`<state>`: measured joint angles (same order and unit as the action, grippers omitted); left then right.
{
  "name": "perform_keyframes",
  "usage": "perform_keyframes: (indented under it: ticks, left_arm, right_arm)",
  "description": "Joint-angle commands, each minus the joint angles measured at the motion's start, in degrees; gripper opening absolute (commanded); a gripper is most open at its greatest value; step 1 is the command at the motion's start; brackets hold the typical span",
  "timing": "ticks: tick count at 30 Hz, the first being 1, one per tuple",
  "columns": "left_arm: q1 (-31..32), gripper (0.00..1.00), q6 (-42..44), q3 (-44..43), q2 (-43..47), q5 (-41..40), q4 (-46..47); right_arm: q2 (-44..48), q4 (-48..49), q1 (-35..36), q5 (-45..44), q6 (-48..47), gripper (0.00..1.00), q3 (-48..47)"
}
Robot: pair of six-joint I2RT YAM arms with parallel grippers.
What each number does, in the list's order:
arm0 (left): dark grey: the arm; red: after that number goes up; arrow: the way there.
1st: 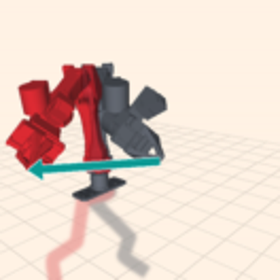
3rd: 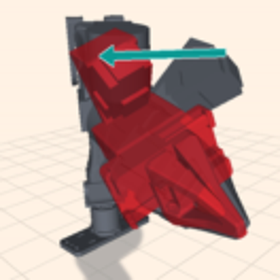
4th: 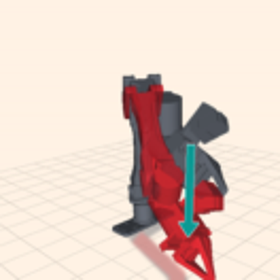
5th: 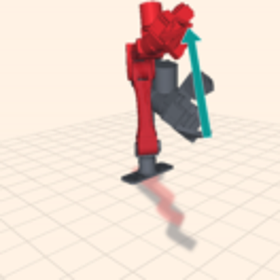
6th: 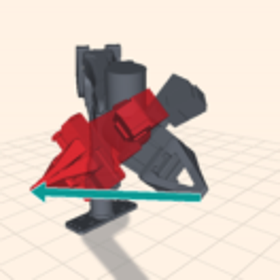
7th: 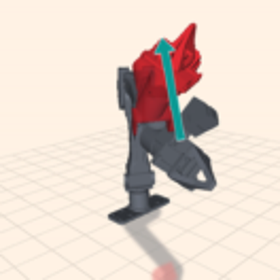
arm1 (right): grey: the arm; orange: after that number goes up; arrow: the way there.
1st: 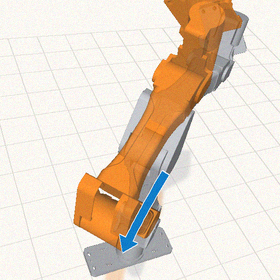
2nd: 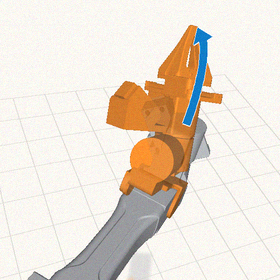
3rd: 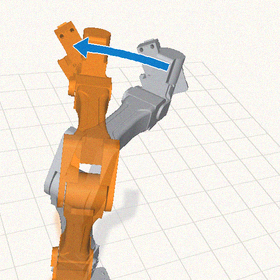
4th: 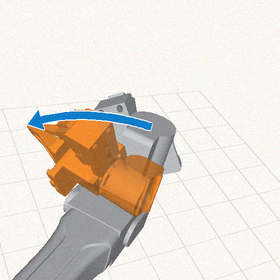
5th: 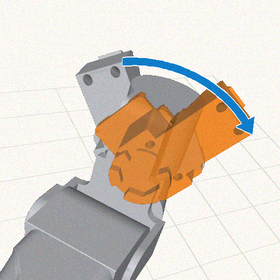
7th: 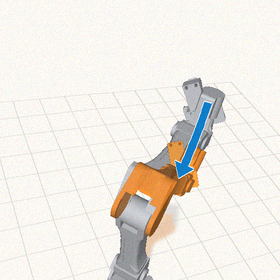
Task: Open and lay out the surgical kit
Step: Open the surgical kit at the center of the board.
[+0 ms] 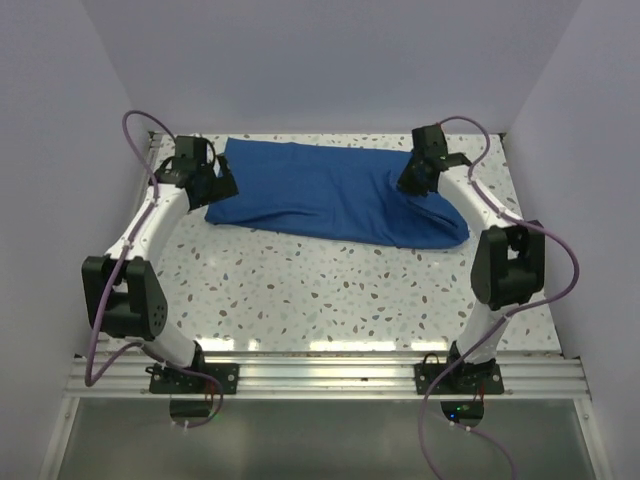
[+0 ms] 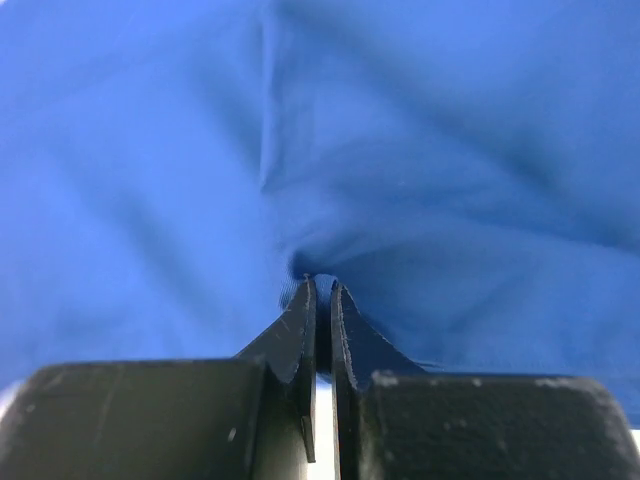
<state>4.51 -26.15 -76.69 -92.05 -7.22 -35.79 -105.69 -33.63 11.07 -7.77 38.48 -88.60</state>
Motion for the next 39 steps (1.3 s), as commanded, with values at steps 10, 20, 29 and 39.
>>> perform_keyframes:
  ticks: [10,20,29,39]
  left_arm:
    - [1.2,1.0,-9.6,6.5,21.5,-7.2,-5.9]
    - [7.4,1.0,-22.5,8.1,33.8,-17.2,-19.6]
    - [8.3,1.0,-26.1,21.4,39.5,-10.6,-12.2]
    - [13.5,1.0,-19.6,6.3,9.8,-7.7,3.6]
  right_arm:
    - [46.0,-18.7,10.3,12.3,-3.9,0.0,34.1]
    - [76.7,-52.7,10.2,2.7,7.9,0.0,33.0]
    - [81.3,-57.3,10.3,16.4,1.1,0.0,38.4]
    - [82.3,-56.8,10.2,23.9,-10.3,0.0,45.9]
